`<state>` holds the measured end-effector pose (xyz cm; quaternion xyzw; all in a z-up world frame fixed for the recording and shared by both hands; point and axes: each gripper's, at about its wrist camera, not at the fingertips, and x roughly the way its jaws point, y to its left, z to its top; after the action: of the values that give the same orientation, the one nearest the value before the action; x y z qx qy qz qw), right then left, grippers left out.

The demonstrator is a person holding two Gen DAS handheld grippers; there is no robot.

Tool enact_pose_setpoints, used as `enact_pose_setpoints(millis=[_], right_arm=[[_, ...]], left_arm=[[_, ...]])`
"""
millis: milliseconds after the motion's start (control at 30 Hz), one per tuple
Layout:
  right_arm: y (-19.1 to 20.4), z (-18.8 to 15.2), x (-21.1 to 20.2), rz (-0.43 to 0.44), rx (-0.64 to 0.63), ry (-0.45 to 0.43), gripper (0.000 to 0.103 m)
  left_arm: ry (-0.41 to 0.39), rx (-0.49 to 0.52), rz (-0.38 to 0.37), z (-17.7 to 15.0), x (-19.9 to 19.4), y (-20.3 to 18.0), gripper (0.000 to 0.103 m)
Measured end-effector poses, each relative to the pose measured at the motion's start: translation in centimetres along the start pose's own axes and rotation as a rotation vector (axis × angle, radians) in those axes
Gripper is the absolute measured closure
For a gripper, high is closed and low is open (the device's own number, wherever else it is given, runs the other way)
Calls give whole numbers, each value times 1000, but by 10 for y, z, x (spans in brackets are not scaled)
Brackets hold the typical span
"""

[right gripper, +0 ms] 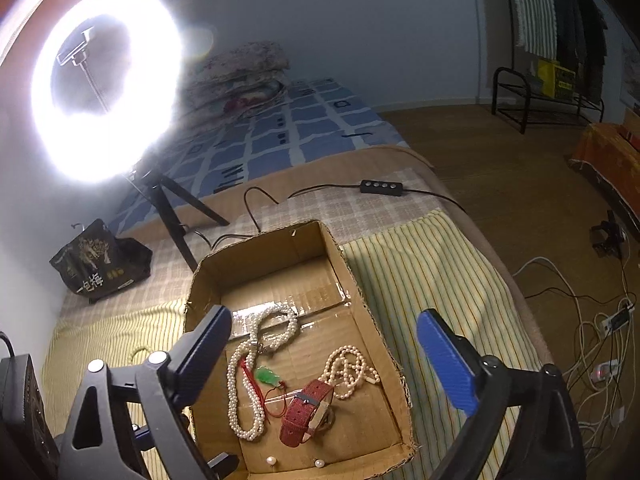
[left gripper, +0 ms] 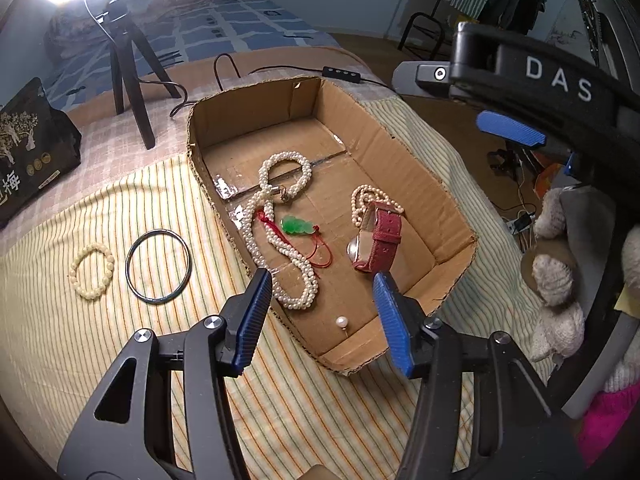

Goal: Organize jewelry
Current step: 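Open the left gripper over the box while the right gripper releases the necklace inside, then withdraw both tools from the box toward the bead bracelet and black bangle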

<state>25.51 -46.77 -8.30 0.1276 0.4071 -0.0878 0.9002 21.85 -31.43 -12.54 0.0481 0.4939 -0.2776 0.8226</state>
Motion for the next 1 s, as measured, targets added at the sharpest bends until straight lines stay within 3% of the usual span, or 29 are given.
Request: enact_pose_setpoints(millis=[533, 800, 1000], right_arm=[[-1, 0, -10, 13, 30, -16, 3], [2, -3, -22, 58, 61, -35, 3], [13, -8, -29, 99, 46, -49, 3]], left_arm=[[-21, 7, 45, -5, -18, 20, 49], [-42, -35, 80, -7, -37, 57, 49], [-81, -125, 127, -9, -57, 102, 49]])
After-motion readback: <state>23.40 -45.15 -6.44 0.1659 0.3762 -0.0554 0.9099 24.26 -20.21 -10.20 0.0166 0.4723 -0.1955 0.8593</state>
